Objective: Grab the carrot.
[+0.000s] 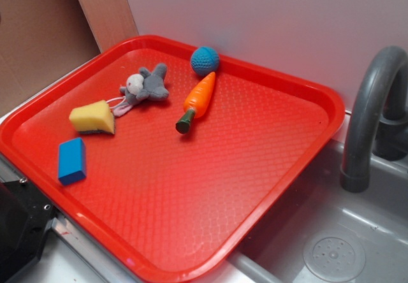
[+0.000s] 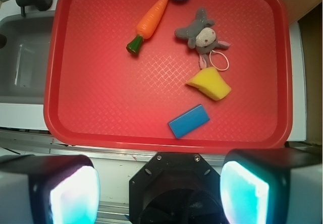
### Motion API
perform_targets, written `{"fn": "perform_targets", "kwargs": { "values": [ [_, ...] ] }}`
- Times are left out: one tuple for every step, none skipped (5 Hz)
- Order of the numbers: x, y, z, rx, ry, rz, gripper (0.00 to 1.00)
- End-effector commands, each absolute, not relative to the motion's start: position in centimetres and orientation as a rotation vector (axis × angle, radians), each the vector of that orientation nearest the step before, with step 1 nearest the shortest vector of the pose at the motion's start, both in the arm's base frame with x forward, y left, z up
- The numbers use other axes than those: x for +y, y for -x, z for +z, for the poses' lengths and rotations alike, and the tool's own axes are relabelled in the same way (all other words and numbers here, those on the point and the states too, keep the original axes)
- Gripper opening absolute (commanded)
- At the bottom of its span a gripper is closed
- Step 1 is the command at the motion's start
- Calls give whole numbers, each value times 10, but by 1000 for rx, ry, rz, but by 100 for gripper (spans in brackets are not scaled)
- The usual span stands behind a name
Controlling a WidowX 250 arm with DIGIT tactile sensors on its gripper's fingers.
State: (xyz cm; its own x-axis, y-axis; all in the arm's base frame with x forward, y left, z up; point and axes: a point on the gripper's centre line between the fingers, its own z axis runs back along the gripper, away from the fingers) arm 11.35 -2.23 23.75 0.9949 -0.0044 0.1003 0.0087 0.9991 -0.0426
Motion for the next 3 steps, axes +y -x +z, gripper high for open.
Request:
{"fn": "perform_targets", "kwargs": {
  "values": [
    [-23,-123,235,-85,52,62,100],
    [-34,-143,222,-38,36,181,100],
    [-41,-189,206,-49,53,242,100]
  ]
}}
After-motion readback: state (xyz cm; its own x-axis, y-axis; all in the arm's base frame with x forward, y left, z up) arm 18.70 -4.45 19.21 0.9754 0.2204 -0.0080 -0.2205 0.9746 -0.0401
